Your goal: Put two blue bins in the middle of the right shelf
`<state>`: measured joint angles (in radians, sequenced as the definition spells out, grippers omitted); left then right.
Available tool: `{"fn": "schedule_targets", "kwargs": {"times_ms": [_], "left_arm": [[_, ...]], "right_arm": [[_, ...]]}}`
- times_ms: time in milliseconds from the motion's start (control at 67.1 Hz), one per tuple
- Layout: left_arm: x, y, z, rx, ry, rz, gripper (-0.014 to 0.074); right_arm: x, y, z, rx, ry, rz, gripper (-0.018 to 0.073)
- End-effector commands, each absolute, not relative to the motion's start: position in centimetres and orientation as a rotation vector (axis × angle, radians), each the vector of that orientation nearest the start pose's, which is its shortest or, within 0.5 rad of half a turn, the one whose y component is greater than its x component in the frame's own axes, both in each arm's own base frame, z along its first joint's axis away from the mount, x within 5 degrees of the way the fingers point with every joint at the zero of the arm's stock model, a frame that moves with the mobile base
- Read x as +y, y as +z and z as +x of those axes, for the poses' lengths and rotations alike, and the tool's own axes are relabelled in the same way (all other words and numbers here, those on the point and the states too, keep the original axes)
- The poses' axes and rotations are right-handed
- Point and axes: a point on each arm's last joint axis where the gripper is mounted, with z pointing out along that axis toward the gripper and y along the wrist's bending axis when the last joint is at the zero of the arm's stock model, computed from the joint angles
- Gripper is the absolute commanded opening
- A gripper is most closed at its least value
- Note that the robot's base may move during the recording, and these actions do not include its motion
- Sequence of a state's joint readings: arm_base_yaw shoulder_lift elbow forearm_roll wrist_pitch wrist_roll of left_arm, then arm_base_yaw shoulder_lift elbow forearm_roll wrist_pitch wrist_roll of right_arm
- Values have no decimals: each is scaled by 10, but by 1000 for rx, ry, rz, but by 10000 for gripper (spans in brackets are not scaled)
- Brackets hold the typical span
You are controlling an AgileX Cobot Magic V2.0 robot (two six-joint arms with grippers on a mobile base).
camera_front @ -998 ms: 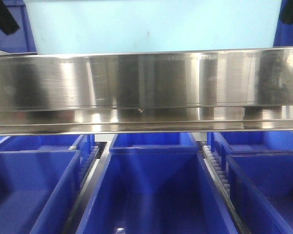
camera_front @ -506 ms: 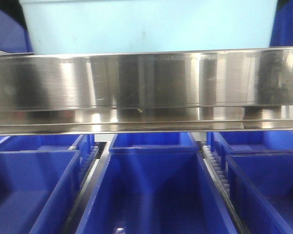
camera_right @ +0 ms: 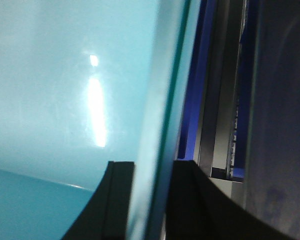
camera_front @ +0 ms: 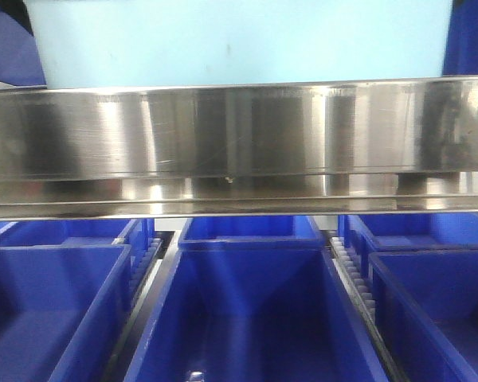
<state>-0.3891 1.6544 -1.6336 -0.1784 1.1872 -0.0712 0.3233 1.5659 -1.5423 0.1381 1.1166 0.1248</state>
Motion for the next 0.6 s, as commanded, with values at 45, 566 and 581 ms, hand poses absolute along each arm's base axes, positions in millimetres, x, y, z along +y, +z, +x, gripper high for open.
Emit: {"fn": "schedule_targets", "kwargs": {"times_ms": [45,566,581], "left_arm": [[-142,405,294,2498,-478,389,-111],[-117,487,230,2104,-595,331,-111],[-117,487,230,2106,-595,332,-111]], "right_arm": [[107,399,294,2478,332,-222,-154],[89,471,244,2105,399,-191,-154],[89,472,243,2101,399,-190,-154]]}}
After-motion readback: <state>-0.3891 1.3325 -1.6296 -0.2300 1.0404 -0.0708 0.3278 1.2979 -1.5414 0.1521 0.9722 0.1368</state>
